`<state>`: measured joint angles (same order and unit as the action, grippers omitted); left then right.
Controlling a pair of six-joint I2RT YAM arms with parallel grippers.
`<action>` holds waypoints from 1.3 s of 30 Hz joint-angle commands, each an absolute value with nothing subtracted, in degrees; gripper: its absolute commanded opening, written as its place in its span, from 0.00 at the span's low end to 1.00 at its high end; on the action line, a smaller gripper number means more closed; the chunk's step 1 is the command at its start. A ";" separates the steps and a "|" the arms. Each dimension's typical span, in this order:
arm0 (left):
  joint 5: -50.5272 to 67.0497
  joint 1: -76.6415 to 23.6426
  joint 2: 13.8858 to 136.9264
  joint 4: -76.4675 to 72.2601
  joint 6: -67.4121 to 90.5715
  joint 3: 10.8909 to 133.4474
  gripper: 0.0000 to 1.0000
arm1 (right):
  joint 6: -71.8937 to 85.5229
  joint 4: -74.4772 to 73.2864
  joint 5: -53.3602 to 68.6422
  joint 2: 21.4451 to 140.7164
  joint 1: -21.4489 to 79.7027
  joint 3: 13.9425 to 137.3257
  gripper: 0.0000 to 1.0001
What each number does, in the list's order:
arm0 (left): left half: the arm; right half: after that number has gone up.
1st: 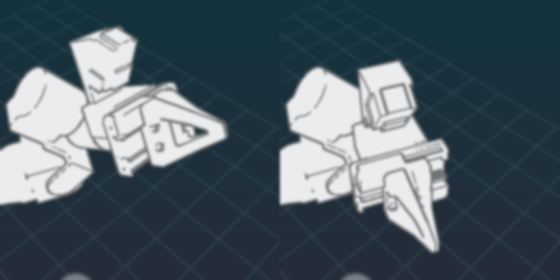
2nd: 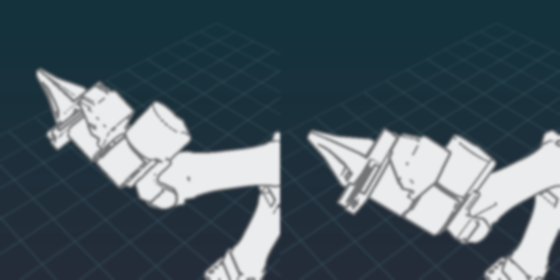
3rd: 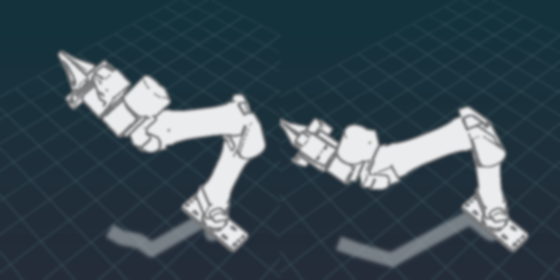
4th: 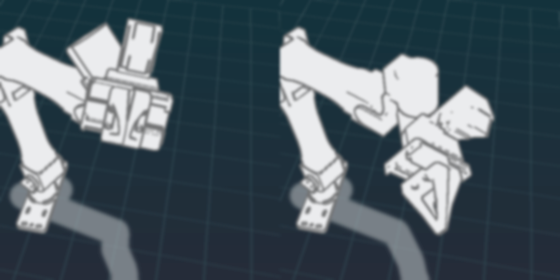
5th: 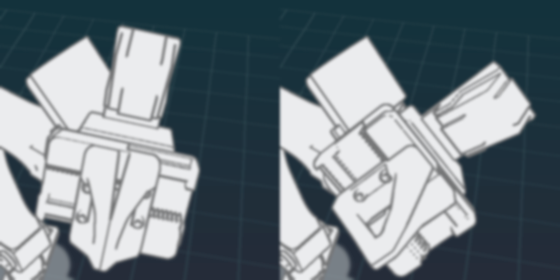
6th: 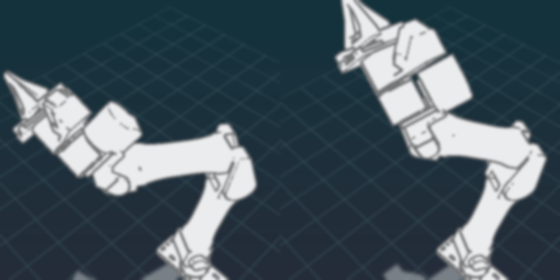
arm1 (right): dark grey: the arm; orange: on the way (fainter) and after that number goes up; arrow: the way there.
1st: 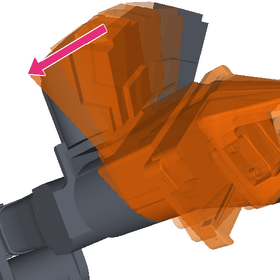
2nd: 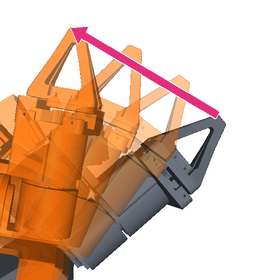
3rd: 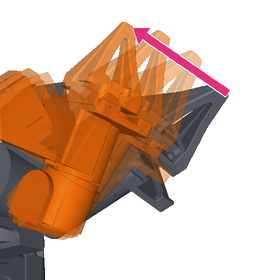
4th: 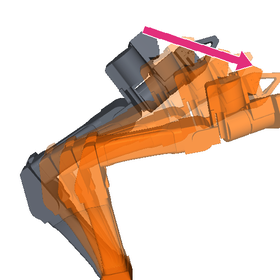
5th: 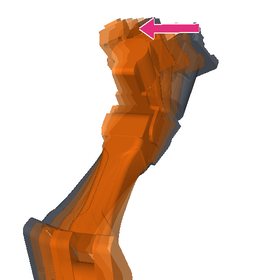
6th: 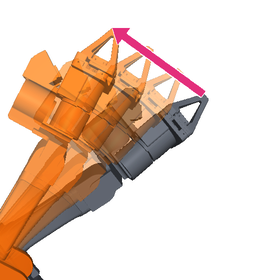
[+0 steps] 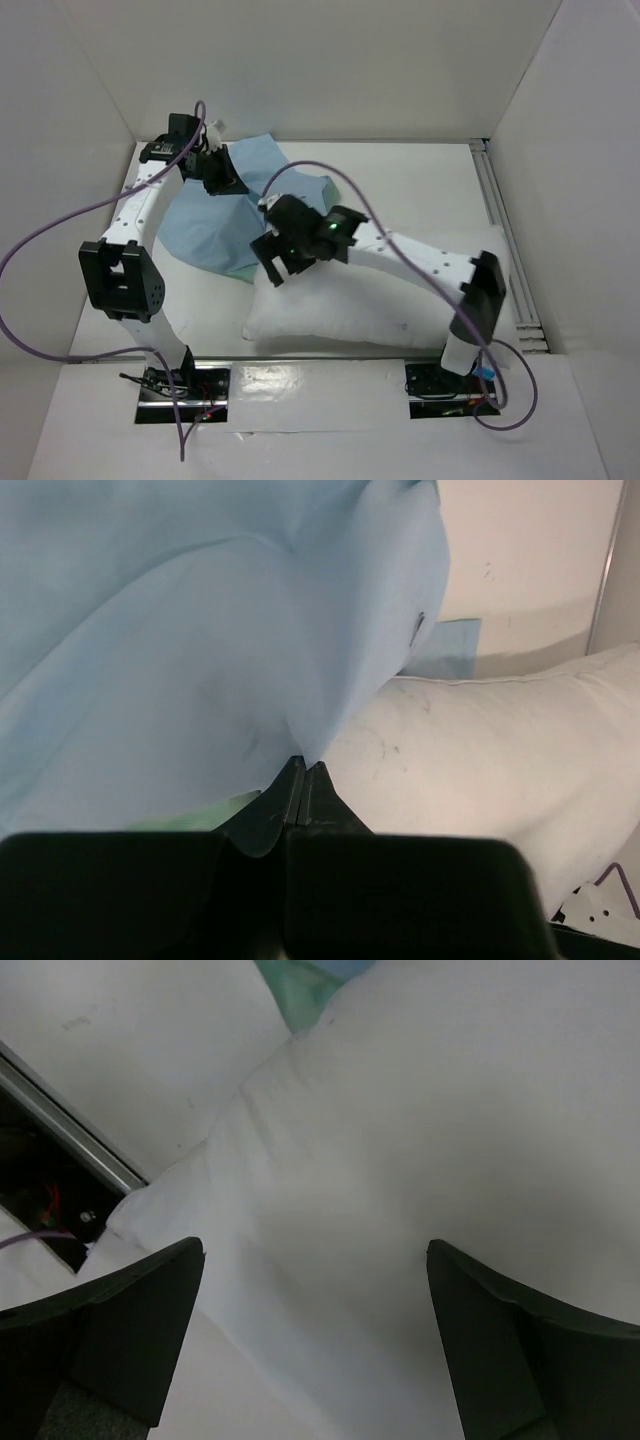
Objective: Put the pillow into the pillowcase
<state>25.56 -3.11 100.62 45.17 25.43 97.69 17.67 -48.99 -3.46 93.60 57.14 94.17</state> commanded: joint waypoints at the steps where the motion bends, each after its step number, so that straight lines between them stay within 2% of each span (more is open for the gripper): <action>1: 23.56 -3.16 96.69 44.03 23.91 95.02 0.00 | 24.59 -53.70 -10.29 100.53 59.77 96.15 0.99; 3: 23.03 -3.16 95.20 44.03 23.38 92.91 0.00 | 26.53 -52.04 -10.28 103.09 59.77 93.97 0.95; 4: 23.03 -3.16 94.58 44.03 22.86 92.29 0.00 | 26.54 -52.03 -10.28 103.10 59.77 93.96 0.77; 5: 23.03 -3.16 93.96 44.03 22.85 91.76 0.00 | 26.54 -52.03 -10.28 103.10 58.81 93.96 0.21; 6: 22.24 -3.16 93.35 44.03 22.85 91.15 0.00 | 27.15 -52.03 -10.89 103.10 58.10 93.35 0.00; 13: 23.37 -3.86 88.24 44.03 21.80 87.19 0.00 | 23.12 -50.10 -6.16 95.72 48.88 92.81 0.00; 23: 26.10 -7.21 84.11 47.01 18.90 84.46 0.00 | 20.48 -48.96 -1.41 98.35 36.76 104.31 0.00; 27: 24.53 -9.05 83.59 50.61 15.30 85.61 0.00 | 20.48 -45.45 4.83 98.35 32.10 105.64 0.00; 32: 24.52 -10.20 81.39 51.77 14.77 86.22 0.00 | 19.95 -43.87 5.80 101.77 28.66 107.05 0.00; 39: 28.91 -10.72 79.28 53.96 15.38 89.46 0.00 | 19.24 -41.76 -1.04 105.13 27.68 109.69 0.00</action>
